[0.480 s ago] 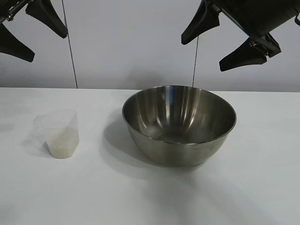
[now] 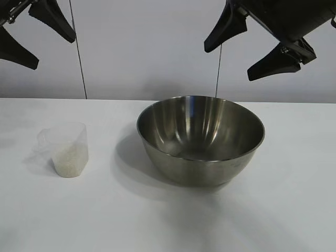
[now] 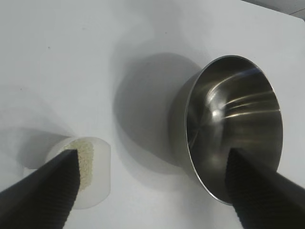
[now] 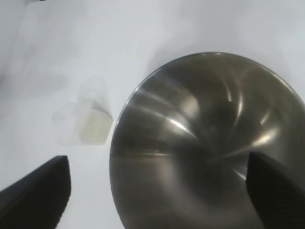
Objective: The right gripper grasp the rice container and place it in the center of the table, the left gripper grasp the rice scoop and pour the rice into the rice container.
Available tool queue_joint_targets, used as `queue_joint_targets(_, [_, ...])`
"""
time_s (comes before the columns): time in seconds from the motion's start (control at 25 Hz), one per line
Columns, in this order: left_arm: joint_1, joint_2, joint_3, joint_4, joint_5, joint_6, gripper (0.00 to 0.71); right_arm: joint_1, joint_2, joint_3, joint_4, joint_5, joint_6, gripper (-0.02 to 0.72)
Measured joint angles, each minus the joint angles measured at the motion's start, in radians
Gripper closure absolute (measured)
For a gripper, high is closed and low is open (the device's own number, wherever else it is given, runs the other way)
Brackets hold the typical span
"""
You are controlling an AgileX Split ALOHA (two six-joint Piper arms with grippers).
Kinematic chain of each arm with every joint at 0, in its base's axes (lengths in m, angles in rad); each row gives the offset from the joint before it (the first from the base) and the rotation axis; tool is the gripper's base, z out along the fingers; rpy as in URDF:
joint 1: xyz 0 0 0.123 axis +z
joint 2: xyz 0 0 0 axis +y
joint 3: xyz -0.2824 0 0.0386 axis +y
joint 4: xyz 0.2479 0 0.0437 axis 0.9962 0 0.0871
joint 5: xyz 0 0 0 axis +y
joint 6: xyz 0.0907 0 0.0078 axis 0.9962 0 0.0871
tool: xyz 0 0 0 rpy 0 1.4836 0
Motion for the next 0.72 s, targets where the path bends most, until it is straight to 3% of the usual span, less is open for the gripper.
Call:
queue_joint_targets(0.28, [0.000, 0.000, 0.000, 0.000, 0.000, 0.000, 0.108, 0.000, 0.037, -0.002, -0.410, -0.003, 0.306, 0.009])
queue_joint_targets(0.36, [0.000, 0.000, 0.000, 0.000, 0.000, 0.000, 0.108, 0.000, 0.074, -0.002, -0.441, -0.003, 0.330, 0.009])
queue_joint_targets(0.72, [0.000, 0.000, 0.000, 0.000, 0.000, 0.000, 0.108, 0.075, 0.258, -0.003, -0.447, -0.103, 0.346, 0.009])
